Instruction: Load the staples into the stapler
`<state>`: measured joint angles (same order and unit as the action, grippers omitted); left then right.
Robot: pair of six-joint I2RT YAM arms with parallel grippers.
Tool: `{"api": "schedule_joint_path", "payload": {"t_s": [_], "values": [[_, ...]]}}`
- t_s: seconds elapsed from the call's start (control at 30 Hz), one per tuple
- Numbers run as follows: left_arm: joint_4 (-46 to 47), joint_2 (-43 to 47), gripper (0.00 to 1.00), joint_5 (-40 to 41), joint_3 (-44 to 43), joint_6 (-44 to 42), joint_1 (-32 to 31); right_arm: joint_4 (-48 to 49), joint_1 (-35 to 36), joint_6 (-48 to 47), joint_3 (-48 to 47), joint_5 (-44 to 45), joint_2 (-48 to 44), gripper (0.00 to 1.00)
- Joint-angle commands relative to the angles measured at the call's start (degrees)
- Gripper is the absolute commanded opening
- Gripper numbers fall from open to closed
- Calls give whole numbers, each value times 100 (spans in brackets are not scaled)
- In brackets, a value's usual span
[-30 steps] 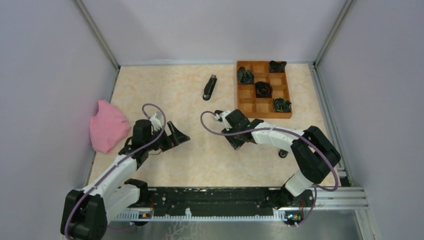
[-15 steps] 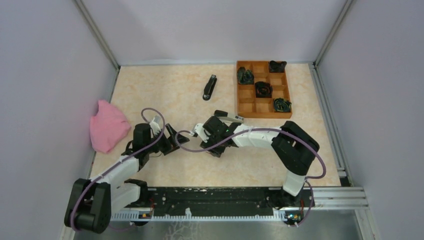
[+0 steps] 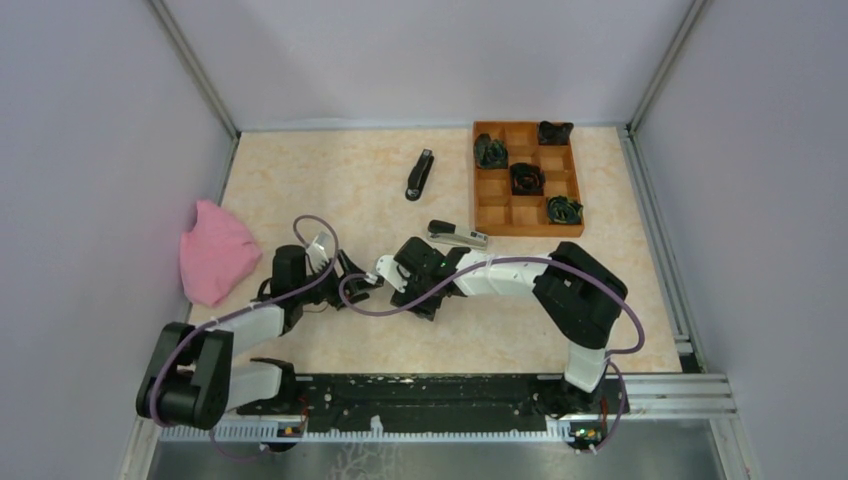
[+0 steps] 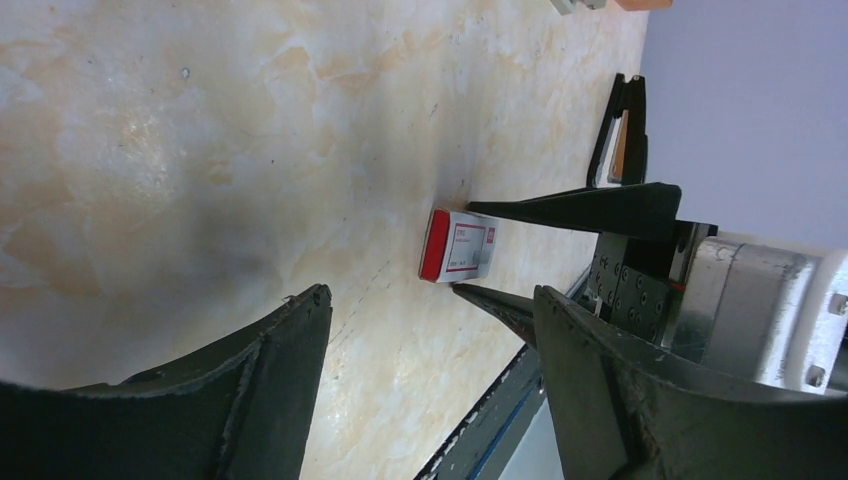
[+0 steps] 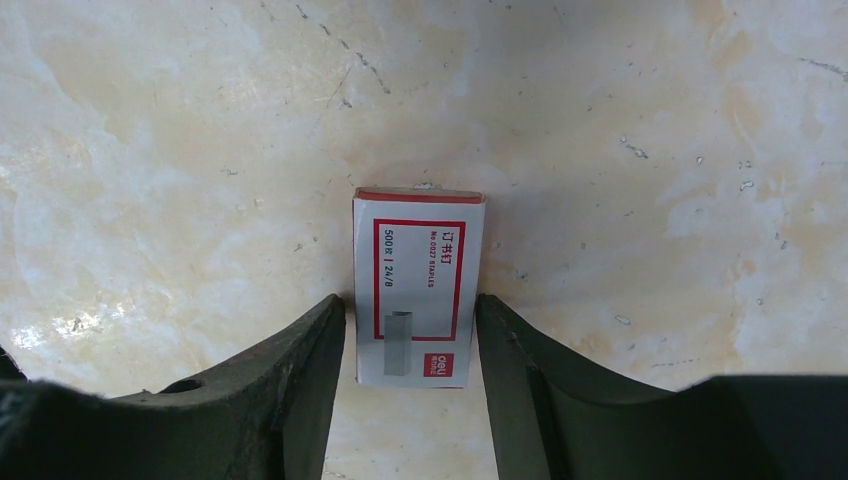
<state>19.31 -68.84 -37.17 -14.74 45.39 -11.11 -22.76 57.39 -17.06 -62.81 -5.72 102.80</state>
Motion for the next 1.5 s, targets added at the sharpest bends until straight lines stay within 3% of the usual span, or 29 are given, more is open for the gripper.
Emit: {"api": "schedule_joint_path", "payload": {"t_s": [0.0, 0.47, 0.93, 1.47], "values": [[569, -242, 78, -401, 77, 7, 22, -203, 106, -125, -135, 149, -122, 52], [1408, -1438, 60, -651, -169, 53, -415, -445, 115, -353, -57, 237, -52, 49], [2050, -2385, 51, -906, -467, 154, -766, -753, 121, -707, -287, 247, 254, 45], [3602, -3411, 40, -1301, -393, 903, -1035, -760, 158, -835, -417, 255, 436, 44]]}}
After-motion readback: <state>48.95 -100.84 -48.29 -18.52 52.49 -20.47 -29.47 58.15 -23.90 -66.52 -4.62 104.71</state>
